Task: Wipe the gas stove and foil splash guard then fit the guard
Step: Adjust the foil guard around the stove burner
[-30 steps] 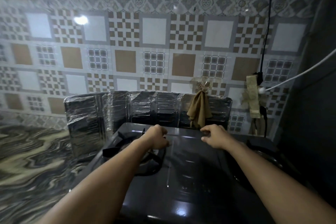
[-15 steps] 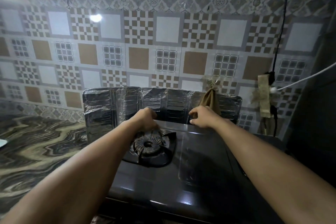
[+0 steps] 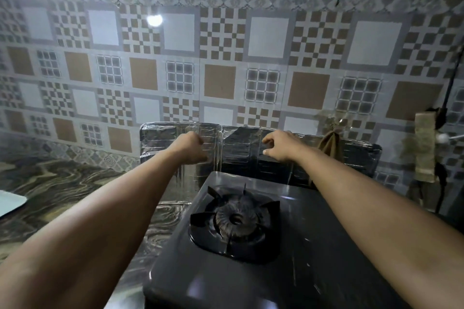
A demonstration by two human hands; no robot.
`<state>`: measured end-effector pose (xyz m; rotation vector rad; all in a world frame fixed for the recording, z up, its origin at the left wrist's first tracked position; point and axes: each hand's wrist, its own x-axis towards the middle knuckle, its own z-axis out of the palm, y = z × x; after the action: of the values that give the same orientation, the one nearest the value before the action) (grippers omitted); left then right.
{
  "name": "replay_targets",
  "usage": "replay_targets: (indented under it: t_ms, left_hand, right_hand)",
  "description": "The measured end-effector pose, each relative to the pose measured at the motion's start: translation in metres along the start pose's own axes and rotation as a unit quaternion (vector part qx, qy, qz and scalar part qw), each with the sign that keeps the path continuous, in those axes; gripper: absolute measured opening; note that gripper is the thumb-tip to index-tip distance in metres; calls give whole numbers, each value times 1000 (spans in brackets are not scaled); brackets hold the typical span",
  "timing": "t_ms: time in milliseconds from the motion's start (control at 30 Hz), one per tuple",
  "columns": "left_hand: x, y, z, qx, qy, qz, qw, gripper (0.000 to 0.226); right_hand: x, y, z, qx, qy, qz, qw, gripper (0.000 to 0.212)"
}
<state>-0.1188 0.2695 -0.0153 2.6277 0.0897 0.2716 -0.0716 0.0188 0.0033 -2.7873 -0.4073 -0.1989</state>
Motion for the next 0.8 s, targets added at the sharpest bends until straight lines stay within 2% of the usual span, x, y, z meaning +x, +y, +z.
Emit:
replay_targets:
  t_ms: [167,333,467,600,700,800]
  left_hand:
    - [39,-53,-17,-23,63,-46,997,68]
    - [83,-117,-21,-75,106,-111,985,60]
    - [123,-165,-8,-113,122,-171,971,84]
    - [141,-194,8,-196,141,-219,945,98]
    - [137,-201,15,-251,165,-235,924,83]
    - [136,-215,22,-331,203,-229,893,71]
  right_hand:
    - [53,-38,13,-12,0,-15,1000,48]
    - [108,-70,36,-2,7,-18,1000,46]
    - [154,-84,61,-14,11,-27,999,51]
    - [184,-86,81,-77,37,-33,996,61]
    - [198,-84,91,-126,28,-25,991,71]
    - [202,-82,98,-164,24,-23,986,68]
